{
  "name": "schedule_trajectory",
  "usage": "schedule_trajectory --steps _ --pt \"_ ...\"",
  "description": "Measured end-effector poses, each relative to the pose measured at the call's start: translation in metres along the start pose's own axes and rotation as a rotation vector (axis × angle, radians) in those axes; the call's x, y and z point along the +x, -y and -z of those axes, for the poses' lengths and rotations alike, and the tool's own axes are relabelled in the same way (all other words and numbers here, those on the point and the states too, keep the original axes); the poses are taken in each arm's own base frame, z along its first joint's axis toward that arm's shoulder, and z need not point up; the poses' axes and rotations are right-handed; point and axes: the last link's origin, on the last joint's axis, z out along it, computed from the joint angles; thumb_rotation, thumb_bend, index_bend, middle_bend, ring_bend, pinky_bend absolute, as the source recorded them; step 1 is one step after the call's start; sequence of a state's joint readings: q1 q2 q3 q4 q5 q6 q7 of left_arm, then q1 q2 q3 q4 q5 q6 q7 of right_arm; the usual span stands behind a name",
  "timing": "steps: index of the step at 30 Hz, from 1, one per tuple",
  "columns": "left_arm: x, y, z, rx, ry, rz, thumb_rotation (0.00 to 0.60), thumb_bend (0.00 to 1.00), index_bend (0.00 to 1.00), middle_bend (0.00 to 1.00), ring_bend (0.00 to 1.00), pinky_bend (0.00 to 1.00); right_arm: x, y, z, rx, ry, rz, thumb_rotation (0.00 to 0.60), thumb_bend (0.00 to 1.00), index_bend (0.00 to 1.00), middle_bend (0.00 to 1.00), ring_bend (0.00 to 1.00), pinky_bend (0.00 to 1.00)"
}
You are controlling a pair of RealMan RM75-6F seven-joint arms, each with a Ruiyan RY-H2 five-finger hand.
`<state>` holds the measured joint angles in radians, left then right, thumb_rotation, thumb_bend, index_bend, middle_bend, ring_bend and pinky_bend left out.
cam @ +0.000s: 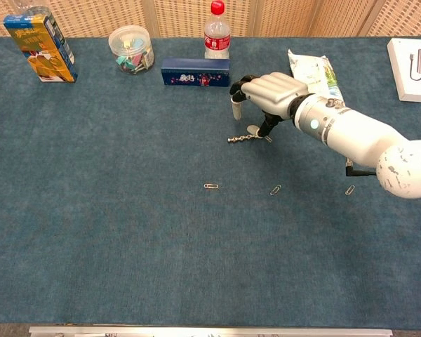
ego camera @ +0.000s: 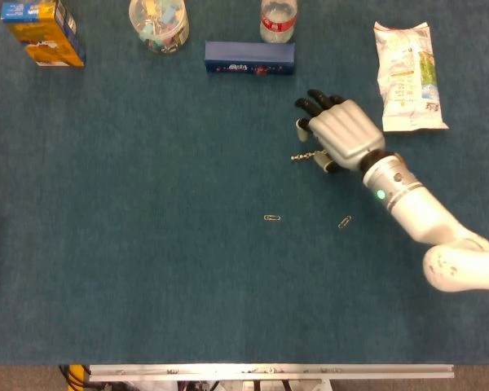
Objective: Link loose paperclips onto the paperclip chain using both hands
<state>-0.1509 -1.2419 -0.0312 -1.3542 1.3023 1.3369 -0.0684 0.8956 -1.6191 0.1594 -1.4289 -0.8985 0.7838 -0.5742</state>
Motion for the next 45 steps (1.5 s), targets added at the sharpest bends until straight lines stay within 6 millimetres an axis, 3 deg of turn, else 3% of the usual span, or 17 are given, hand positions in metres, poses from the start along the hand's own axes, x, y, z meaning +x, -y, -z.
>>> schedule_trajectory --steps 18,45 --pt "-0.004 0.01 0.004 0.006 0.015 0.001 0.6 0.27 0.35 0.1 0.05 0.01 -0.019 0.016 -0.009 -0.065 0.036 -0.015 0.6 0.27 0.42 0.14 0.05 0.21" --pt "-0.01 0.021 0.011 0.007 0.026 0.016 0.6 0.27 0.35 0.1 0.05 0.01 -0.027 0.039 -0.021 -0.14 0.031 0.028 0.6 0.28 0.47 0.14 0.05 0.21"
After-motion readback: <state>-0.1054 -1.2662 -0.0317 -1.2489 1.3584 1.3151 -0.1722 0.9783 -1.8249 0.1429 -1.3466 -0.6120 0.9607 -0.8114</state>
